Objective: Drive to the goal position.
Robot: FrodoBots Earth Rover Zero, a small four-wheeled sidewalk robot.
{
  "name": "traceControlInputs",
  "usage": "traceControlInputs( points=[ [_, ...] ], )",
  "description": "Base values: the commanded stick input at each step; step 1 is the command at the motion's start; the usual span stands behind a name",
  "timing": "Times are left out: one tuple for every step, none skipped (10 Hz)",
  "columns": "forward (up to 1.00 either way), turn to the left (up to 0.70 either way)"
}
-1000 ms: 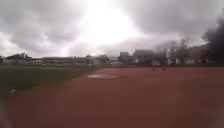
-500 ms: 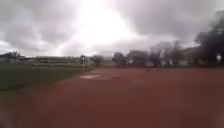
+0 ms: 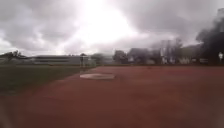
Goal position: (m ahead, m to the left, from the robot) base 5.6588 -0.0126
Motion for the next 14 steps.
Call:
traceControlInputs(
  points=[
    [0.7,0.0],
    [0.7,0.0],
    [0.7,0.0],
    [0.7,0.0],
    [0.7,0.0],
    [0.7,0.0],
    [0.7,0.0],
    [0.7,0.0],
    [0.7,0.0],
    [0.7,0.0],
    [0.7,0.0],
    [0.7,0.0],
    [0.7,0.0],
    [0.7,0.0]
  ],
)
